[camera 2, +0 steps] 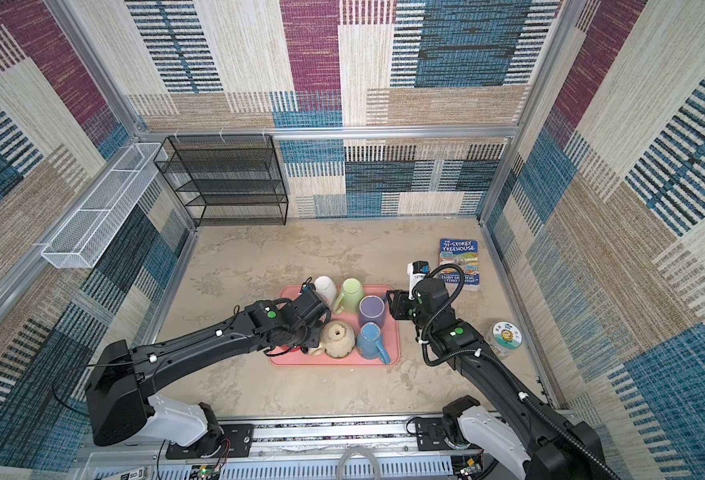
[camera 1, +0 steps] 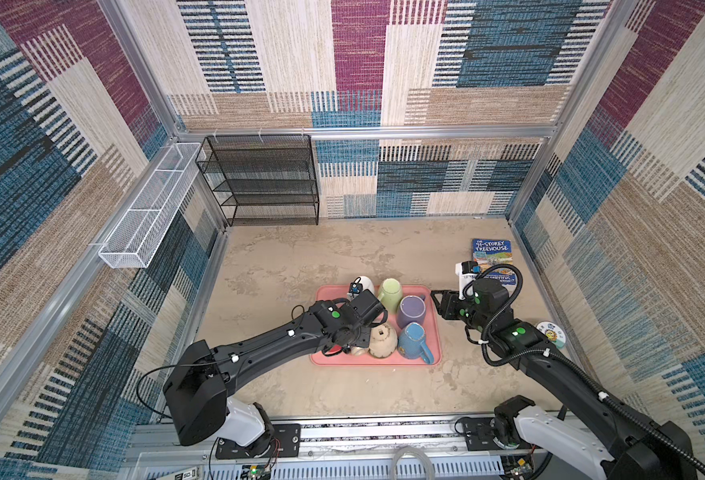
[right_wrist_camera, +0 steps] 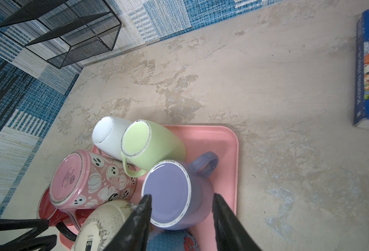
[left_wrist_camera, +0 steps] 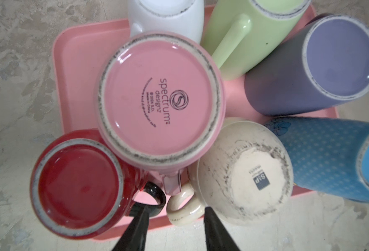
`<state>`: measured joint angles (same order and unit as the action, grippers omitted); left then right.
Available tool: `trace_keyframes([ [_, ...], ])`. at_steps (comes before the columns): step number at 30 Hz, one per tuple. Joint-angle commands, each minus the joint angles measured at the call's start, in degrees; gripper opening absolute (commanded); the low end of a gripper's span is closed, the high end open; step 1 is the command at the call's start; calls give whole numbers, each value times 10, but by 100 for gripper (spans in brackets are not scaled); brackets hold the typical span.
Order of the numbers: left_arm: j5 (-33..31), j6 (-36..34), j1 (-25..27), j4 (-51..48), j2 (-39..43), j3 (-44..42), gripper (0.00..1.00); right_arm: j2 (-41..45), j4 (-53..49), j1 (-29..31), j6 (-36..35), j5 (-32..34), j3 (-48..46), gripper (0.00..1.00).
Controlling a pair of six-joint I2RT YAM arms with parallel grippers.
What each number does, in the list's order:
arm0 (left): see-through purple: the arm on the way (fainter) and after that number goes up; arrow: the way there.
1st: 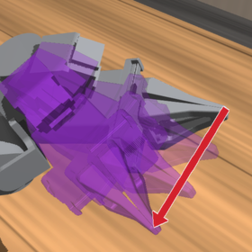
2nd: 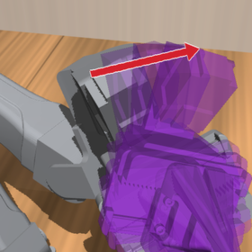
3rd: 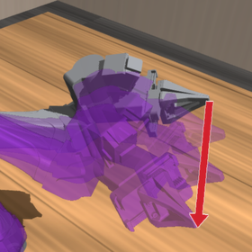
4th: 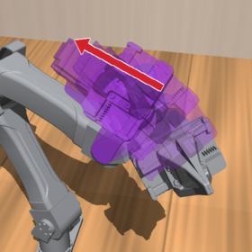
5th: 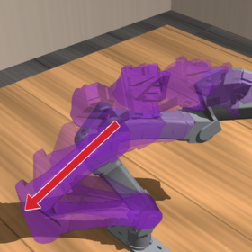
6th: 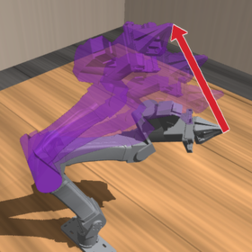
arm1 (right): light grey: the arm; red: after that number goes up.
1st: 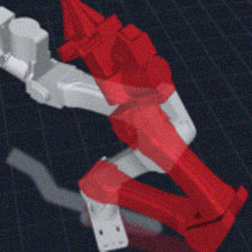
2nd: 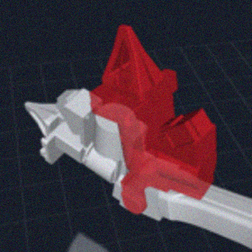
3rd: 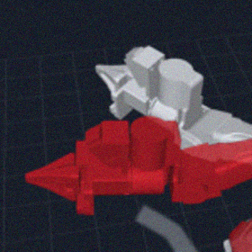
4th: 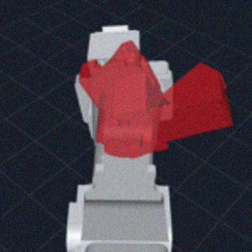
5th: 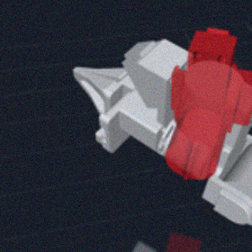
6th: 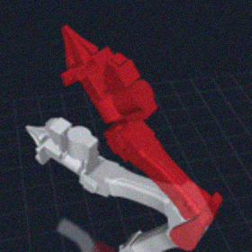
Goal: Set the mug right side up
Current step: 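Lower the left gripper onto the upside-down pink ghost mug and grip it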
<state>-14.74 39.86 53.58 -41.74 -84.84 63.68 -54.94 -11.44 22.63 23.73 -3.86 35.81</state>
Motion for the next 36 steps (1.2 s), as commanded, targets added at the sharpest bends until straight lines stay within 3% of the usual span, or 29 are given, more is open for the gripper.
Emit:
trace_keyframes([
  [1, -3, 9, -7, 25, -13, -1, 45, 2, 24, 1, 5, 11, -1, 48],
  [36, -17, -9, -29, 60, -118, 7, 32, -13, 40, 1, 5, -7, -14, 48],
])
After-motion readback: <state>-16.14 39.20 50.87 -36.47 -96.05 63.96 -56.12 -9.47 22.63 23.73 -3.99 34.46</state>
